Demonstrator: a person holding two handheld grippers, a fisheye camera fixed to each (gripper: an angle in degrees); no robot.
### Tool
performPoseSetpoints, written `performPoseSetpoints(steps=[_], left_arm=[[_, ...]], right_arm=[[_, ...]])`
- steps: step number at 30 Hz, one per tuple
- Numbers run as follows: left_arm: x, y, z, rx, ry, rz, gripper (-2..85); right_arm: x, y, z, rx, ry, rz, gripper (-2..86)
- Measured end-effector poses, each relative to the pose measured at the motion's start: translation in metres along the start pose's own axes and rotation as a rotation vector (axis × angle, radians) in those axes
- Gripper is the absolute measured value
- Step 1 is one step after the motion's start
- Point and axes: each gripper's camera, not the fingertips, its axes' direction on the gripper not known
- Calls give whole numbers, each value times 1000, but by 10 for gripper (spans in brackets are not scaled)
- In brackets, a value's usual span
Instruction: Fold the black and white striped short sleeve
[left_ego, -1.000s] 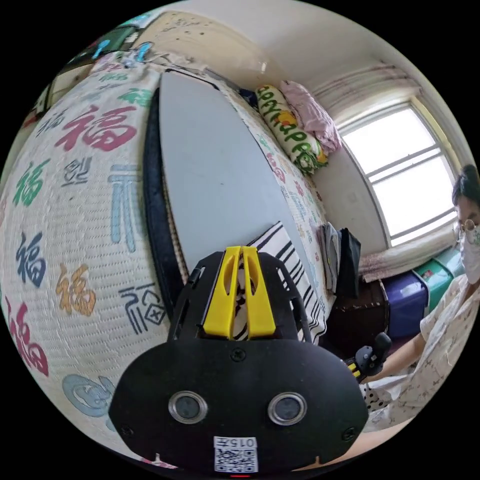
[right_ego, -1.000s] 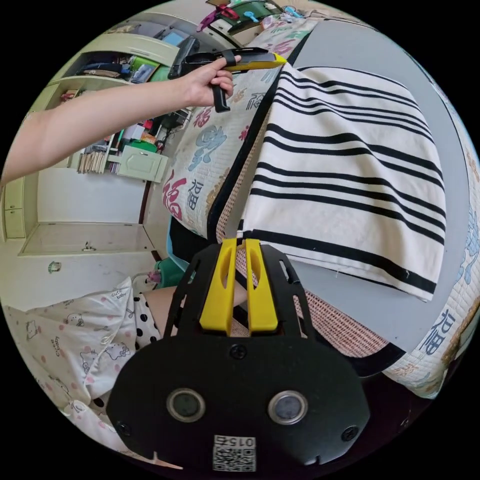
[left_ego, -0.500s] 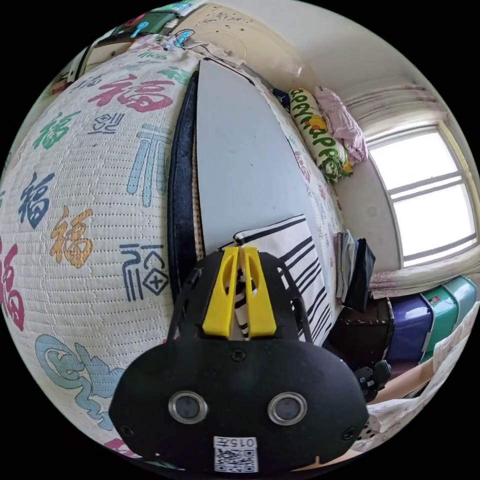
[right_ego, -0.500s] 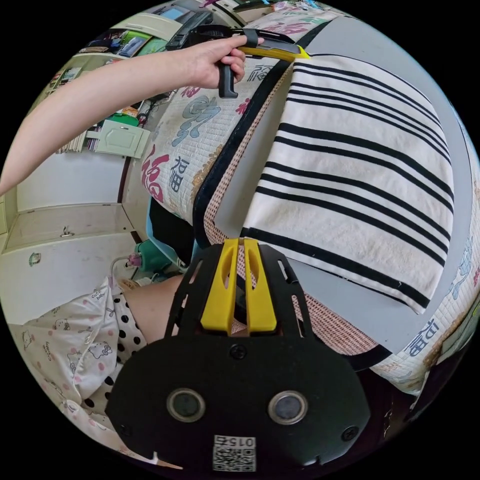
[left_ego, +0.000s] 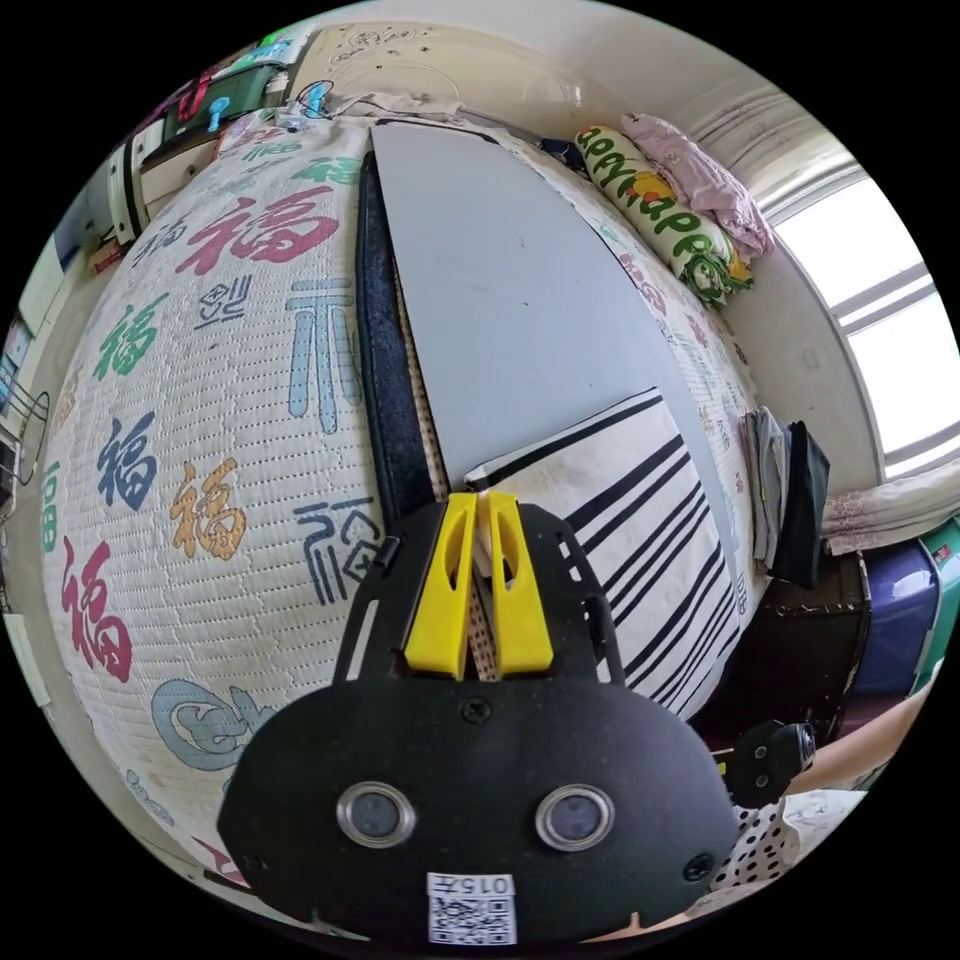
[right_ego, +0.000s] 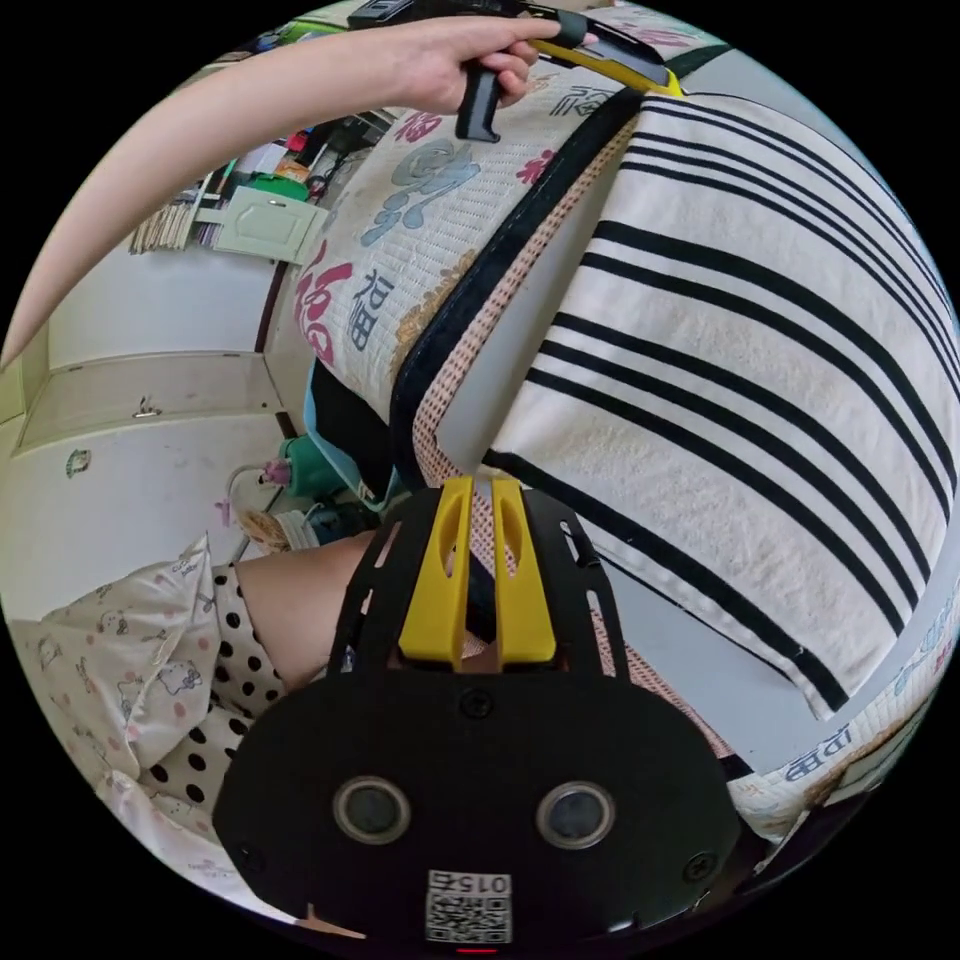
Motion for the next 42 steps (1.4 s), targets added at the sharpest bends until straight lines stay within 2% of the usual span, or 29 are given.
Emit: performPoseSetpoints(steps=[2, 4, 5, 7, 9, 13, 16, 21, 28, 32, 34, 36, 42], left_arm=[[-7, 5, -4, 11, 6, -16, 25], [-27, 18, -16, 65, 67, -74, 48], [-33, 22, -19, 85, 87, -89, 53], [-57, 40, -32, 130, 148, -142, 73], [-72, 53, -38, 139, 186, -174, 94], [-98, 78, -37, 176, 293, -211, 129], [-118, 87, -27, 195, 342, -255, 158], [-149, 92, -6, 190, 373, -281, 161], [-197, 119, 16, 246, 419, -324, 129], [-221, 135, 30, 253, 413, -399, 82], [-236, 145, 37, 243, 405, -437, 53], [-243, 149, 43, 238, 408, -423, 46], [-264, 166, 66, 226, 364, -367, 28]], right_arm=[[13, -4, -4, -40, -64, -44, 11], [28, -13, -17, -123, -292, -177, 6], [34, -15, -27, -116, -353, -210, 7], [79, -27, -87, 19, -443, -240, 10], [133, -41, -139, 150, -386, -175, 17], [281, -71, -235, 427, -66, 145, 47], [359, -106, -244, 391, -2, 286, 68], [401, -163, -223, 293, 33, 274, 79], [404, -213, -197, 291, 201, 151, 81], [421, -235, -195, 253, 148, 66, 70], [439, -227, -224, 401, 55, 32, 65], [463, -223, -243, 491, 68, 101, 81], [549, -259, -210, 317, 60, 130, 110]])
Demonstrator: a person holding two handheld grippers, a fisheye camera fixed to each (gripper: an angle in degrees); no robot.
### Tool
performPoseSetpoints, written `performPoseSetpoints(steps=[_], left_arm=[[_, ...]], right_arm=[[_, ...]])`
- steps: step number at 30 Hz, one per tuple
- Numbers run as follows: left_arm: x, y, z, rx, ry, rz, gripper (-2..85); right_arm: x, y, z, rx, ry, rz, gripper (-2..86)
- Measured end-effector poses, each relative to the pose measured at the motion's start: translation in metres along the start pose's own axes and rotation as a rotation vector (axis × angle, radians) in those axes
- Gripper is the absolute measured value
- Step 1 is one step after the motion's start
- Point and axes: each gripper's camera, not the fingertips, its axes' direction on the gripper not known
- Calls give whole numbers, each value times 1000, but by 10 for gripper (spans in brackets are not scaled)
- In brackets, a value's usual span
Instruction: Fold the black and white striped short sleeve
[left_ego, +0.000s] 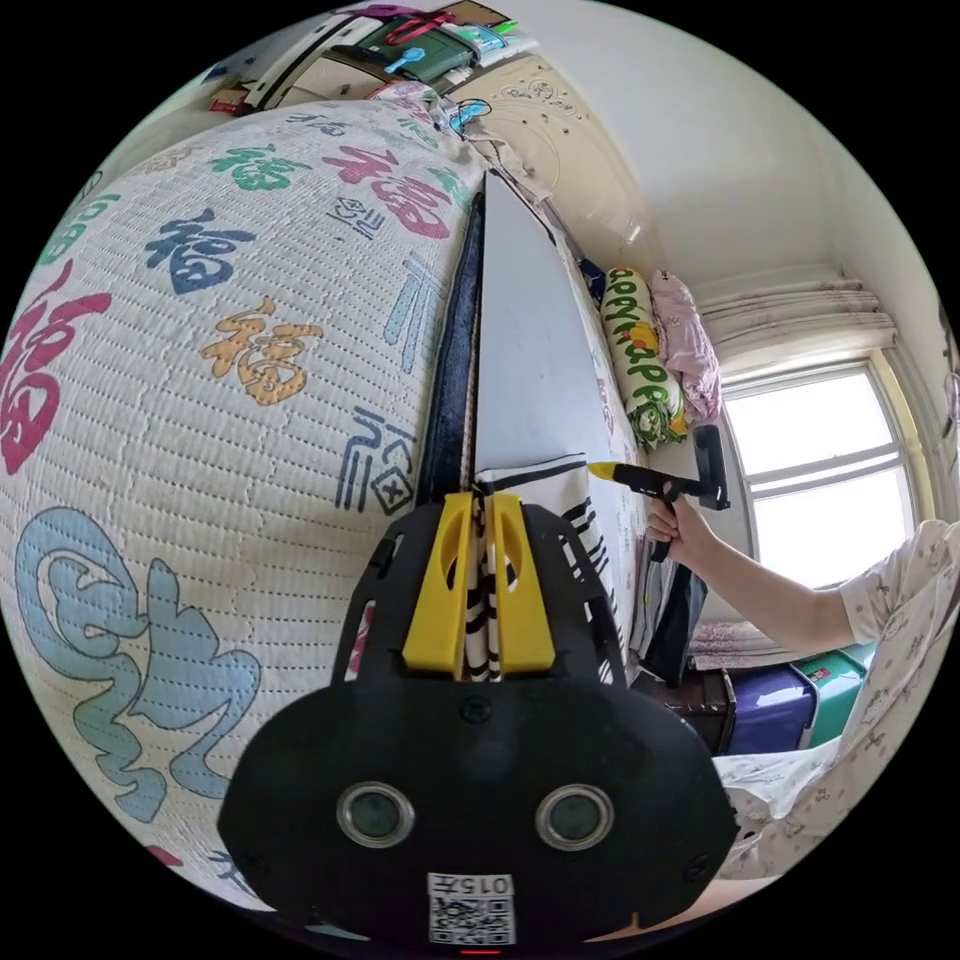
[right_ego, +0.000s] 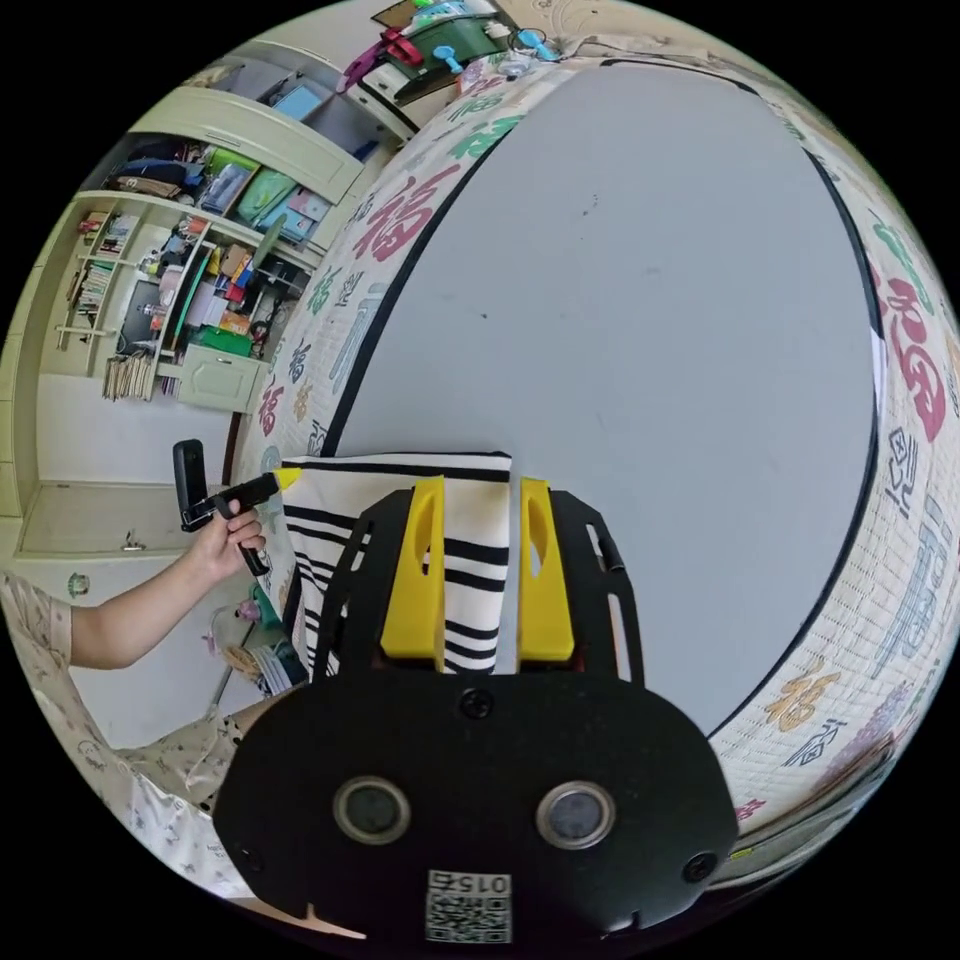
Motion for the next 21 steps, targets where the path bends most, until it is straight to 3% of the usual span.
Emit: performPoseSetpoints(steps=[8, 10, 21], left_arm=[[-43, 38, 10, 75, -30, 29, 16], [-52, 56, 9, 110, -55, 34, 13], [-80, 177, -24, 394, -52, 74, 9]], right_arm=[[62, 8, 46, -38, -37, -45, 48], [87, 17, 53, -32, -124, -33, 21], [97, 145, 3, 145, -295, -287, 5]])
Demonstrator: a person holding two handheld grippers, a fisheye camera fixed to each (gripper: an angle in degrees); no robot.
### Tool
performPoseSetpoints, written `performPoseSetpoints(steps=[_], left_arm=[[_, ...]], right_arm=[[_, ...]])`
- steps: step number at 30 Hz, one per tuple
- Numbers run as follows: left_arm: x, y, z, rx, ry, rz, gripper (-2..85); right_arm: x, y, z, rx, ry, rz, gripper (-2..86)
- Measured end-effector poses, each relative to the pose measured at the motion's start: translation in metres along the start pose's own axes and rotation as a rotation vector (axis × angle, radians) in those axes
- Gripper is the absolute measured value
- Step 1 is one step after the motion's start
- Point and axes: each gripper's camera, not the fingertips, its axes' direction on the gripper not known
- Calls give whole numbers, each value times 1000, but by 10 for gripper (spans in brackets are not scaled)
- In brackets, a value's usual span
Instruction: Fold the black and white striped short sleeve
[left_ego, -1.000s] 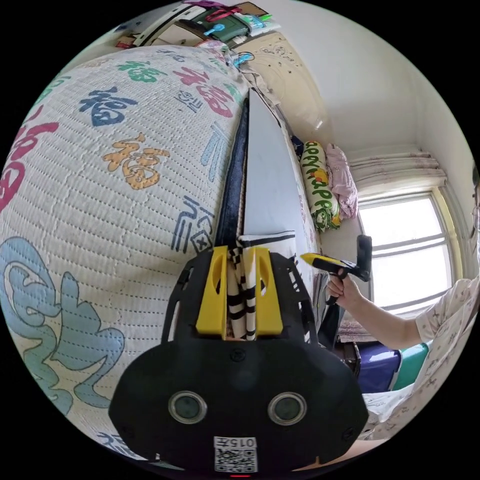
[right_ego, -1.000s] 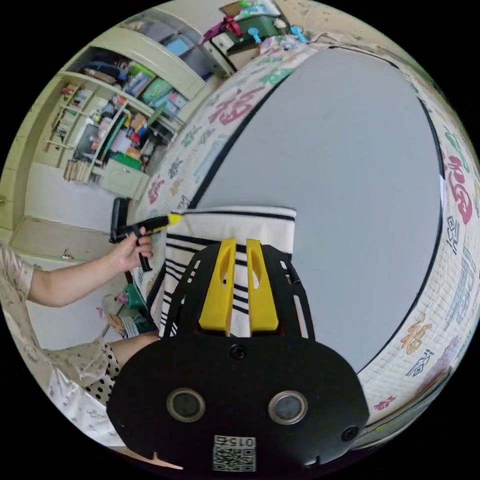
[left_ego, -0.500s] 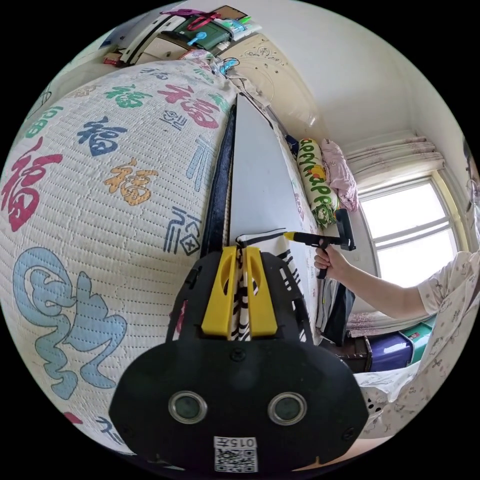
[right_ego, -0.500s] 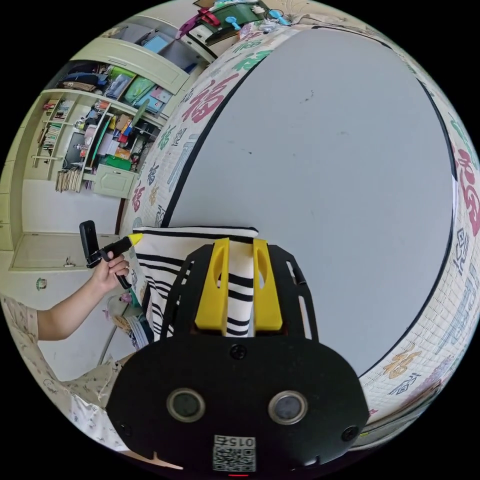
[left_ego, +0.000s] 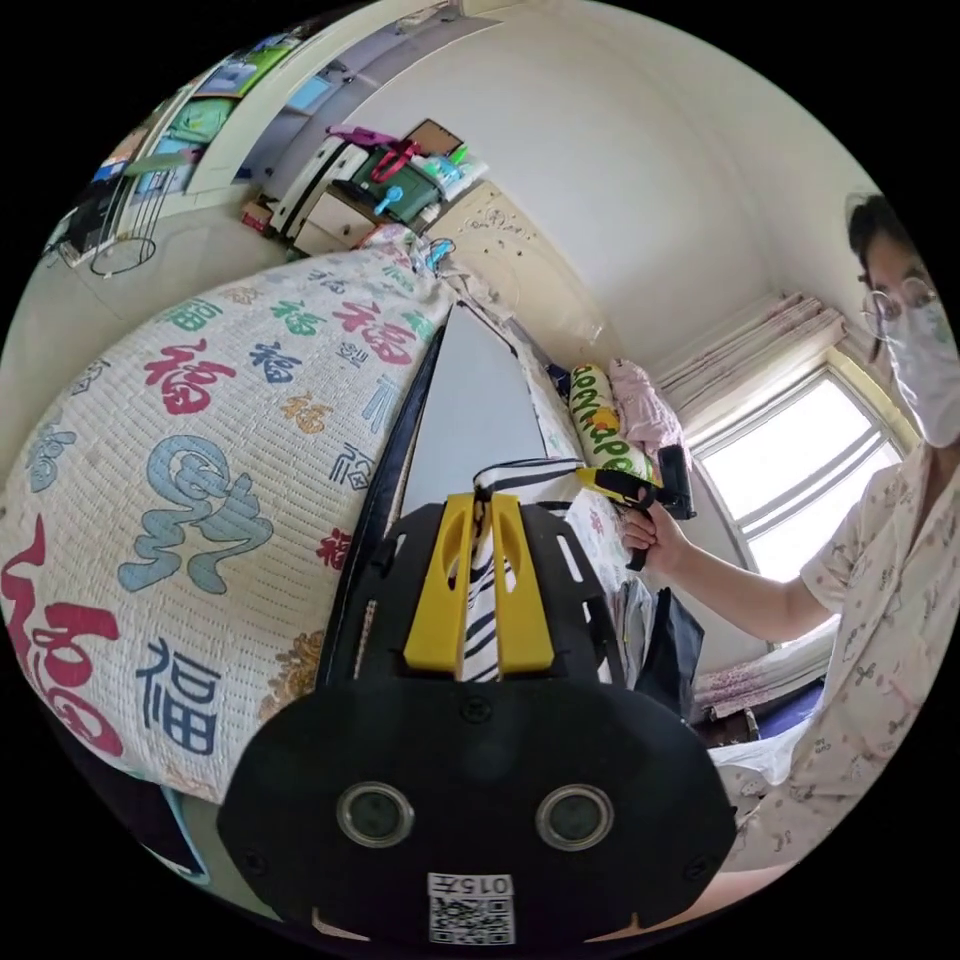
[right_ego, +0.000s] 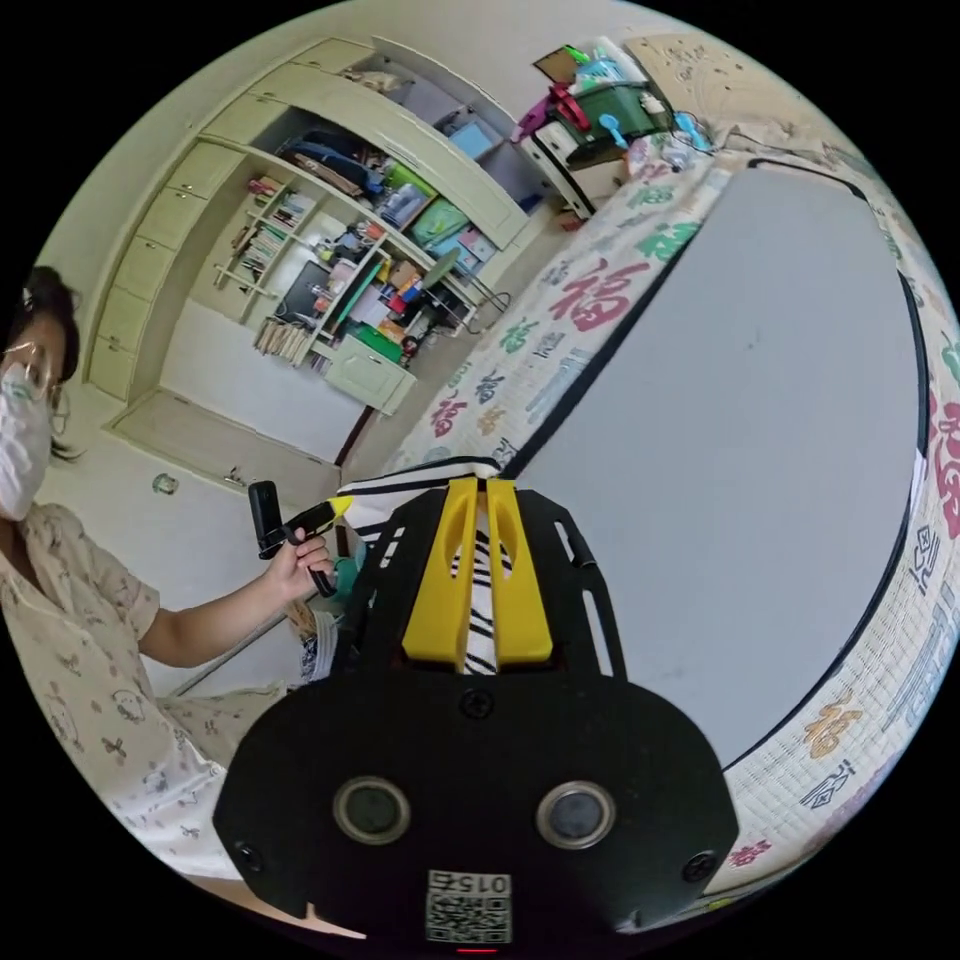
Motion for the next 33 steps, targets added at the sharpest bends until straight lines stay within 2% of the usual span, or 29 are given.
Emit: performPoseSetpoints(steps=[5, 11, 16, 22, 29, 33], left_arm=[[-15, 36, -54, 65, 15, 117, 8], [-50, 73, -150, 84, -101, 194, 7], [-96, 133, -234, 149, -256, 86, 7], [-163, 203, -267, 265, -383, -184, 6], [-249, 245, -251, 399, -422, -437, 5], [-326, 248, -233, 449, -434, -528, 5]], right_arm=[[-51, 71, -8, 79, -55, -109, 4], [-128, 116, 62, 51, -181, -223, 3], [-200, 146, 191, -136, -365, -373, 2], [-251, 203, 367, -431, -459, -397, 3], [-296, 256, 543, -679, -441, -465, 3], [-314, 284, 678, -805, -358, -488, 2]])
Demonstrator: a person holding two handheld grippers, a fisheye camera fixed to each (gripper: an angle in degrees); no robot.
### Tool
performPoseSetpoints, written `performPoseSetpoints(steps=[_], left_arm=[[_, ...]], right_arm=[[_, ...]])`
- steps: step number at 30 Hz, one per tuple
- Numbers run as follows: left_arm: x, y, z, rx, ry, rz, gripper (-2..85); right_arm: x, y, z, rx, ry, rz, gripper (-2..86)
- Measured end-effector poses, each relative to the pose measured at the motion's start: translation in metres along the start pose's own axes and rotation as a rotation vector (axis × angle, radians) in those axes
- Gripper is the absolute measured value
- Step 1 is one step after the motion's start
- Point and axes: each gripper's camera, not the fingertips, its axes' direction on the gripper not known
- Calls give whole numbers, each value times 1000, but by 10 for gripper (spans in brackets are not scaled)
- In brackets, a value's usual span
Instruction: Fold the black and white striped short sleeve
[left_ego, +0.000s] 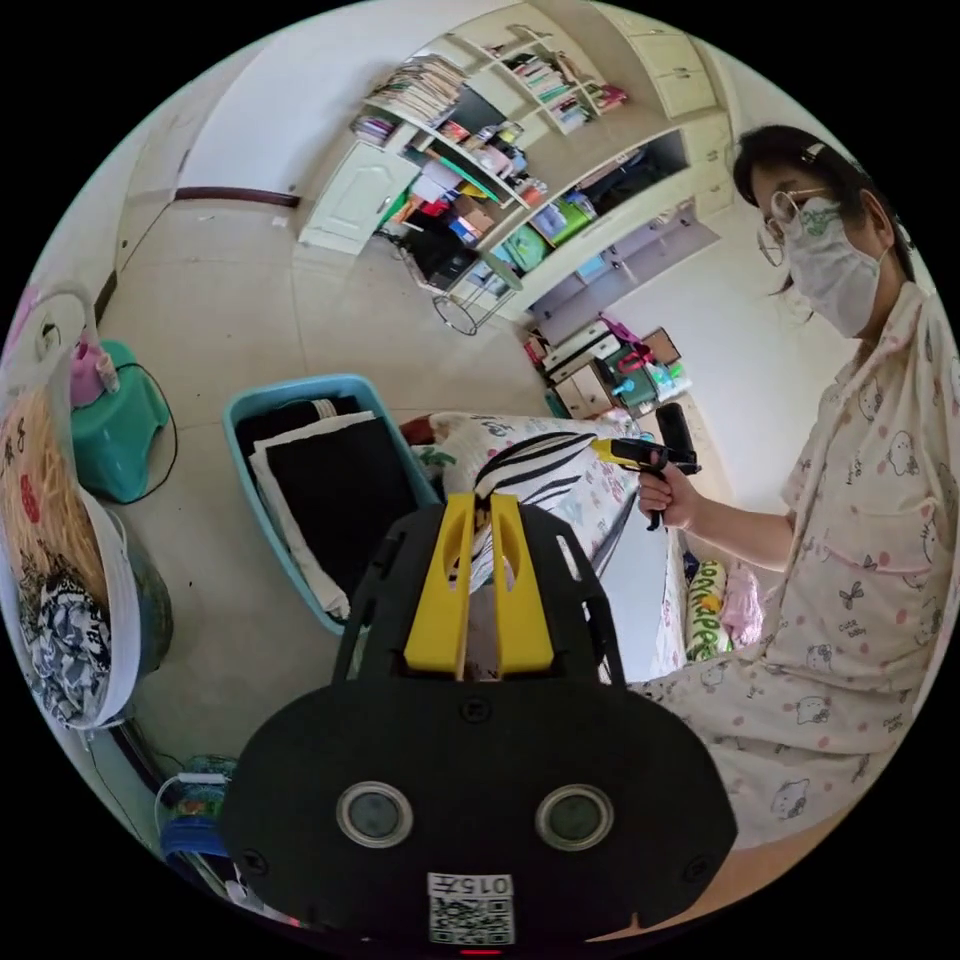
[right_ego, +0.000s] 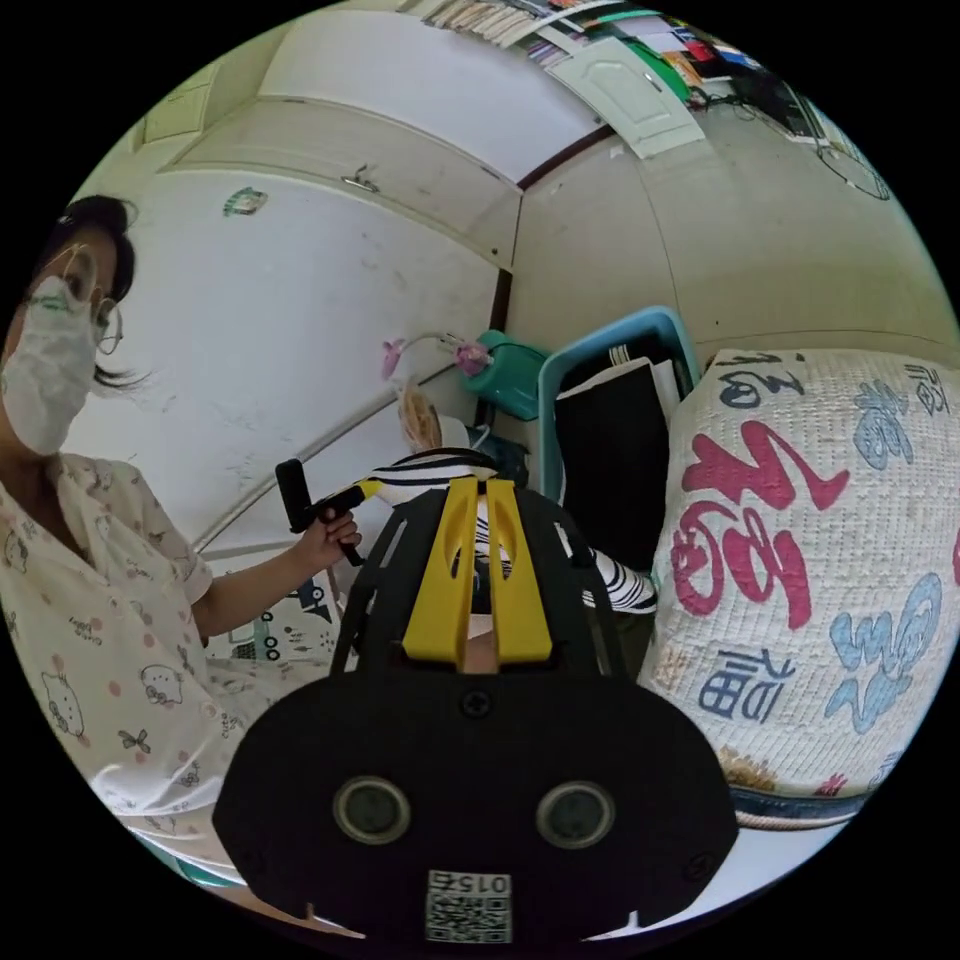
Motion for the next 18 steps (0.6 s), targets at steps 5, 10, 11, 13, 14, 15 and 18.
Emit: performPoseSetpoints(steps=[5, 10, 11, 13, 14, 15, 18], left_arm=[[-100, -43, 98, 83, -88, -212, 5], [-157, -103, 216, 126, -379, -499, 4], [-158, -107, 224, 126, -385, -521, 4], [-155, -117, 254, 92, -366, -551, 4], [-152, -118, 262, 73, -355, -540, 4], [-145, -118, 276, 23, -344, -510, 2], [-121, -103, 306, -105, -319, -458, -3]], right_arm=[[72, -104, 144, -67, 122, 50, 2], [164, -259, 313, -149, 343, 307, -2], [166, -273, 325, -162, 362, 309, -3], [156, -311, 351, -160, 322, 238, -4], [151, -317, 353, -155, 312, 221, -4], [140, -323, 353, -138, 303, 189, -5], [110, -313, 334, -75, 277, 122, -5]])
